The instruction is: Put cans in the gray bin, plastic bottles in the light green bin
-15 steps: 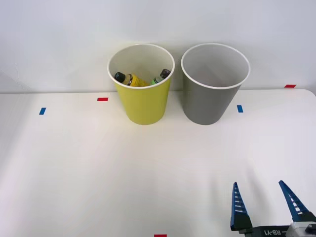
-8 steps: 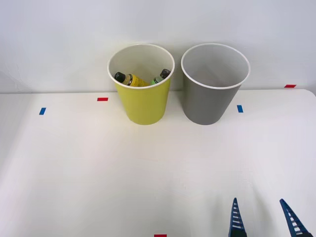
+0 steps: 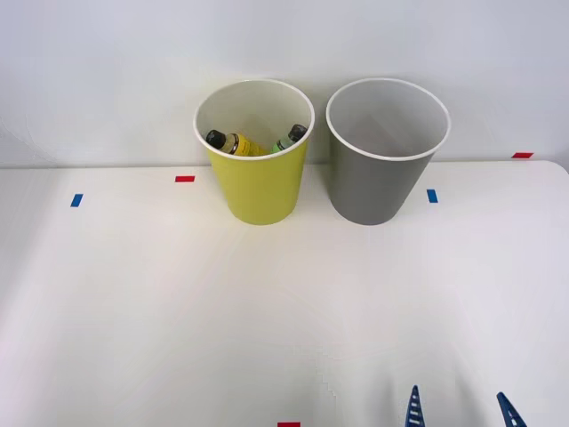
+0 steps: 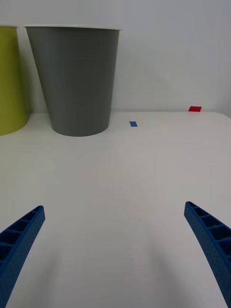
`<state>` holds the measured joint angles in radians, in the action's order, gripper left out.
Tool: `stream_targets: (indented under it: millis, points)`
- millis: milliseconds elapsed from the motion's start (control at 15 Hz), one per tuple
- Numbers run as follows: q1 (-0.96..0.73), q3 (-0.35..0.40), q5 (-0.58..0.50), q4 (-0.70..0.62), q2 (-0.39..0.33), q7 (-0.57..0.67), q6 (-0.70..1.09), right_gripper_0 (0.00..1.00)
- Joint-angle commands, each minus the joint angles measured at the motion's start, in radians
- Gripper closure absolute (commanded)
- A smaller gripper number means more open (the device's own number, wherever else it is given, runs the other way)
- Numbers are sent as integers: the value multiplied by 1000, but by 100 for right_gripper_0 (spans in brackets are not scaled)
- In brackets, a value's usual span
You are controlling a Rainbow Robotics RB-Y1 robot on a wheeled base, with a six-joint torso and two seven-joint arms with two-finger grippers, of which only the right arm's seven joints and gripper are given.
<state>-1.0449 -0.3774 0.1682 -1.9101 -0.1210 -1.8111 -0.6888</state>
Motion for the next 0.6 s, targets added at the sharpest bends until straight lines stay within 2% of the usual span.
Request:
stream_targets:
  millis: [67, 600]
  points:
    - [-9, 2, 7, 0, -6, -1, -2, 0]
    - [-10, 8, 5, -1, -11, -1, -2, 0]
